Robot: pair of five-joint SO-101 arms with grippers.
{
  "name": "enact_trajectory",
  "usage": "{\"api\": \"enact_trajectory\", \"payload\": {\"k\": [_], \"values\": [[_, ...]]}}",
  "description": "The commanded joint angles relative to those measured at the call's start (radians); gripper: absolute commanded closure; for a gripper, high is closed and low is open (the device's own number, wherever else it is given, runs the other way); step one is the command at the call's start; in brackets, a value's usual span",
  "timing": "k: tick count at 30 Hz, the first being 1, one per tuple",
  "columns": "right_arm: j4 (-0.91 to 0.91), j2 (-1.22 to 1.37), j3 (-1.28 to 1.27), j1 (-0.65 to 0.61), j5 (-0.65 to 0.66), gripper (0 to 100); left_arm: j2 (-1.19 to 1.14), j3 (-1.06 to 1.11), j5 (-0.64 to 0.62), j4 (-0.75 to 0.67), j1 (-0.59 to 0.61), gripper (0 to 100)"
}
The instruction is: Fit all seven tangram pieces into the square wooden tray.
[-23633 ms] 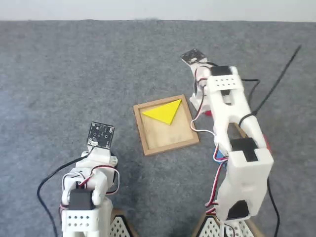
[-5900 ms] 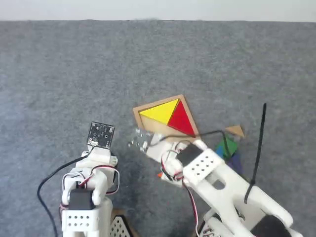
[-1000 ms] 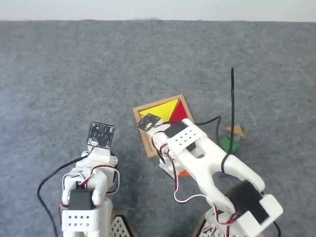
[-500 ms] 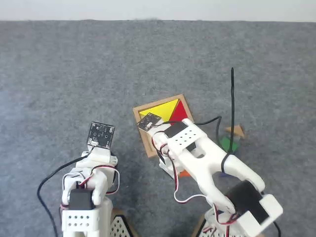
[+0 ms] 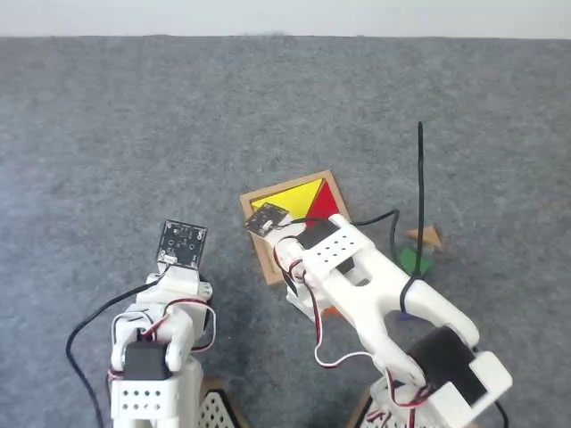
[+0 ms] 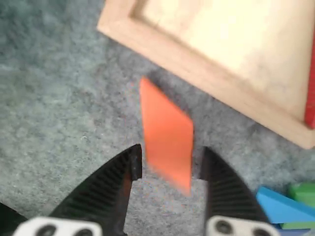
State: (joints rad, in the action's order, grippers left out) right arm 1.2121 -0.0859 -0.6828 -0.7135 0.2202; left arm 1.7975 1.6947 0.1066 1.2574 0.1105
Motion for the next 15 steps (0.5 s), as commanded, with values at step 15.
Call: {"api": "enact_trajectory", "payload": {"k": [15], "values": [[0.025,-0.116,0.011,-0.177,0.124,65.9,0.02,-0.012,-0.009,0.005,0.003,99]]}}
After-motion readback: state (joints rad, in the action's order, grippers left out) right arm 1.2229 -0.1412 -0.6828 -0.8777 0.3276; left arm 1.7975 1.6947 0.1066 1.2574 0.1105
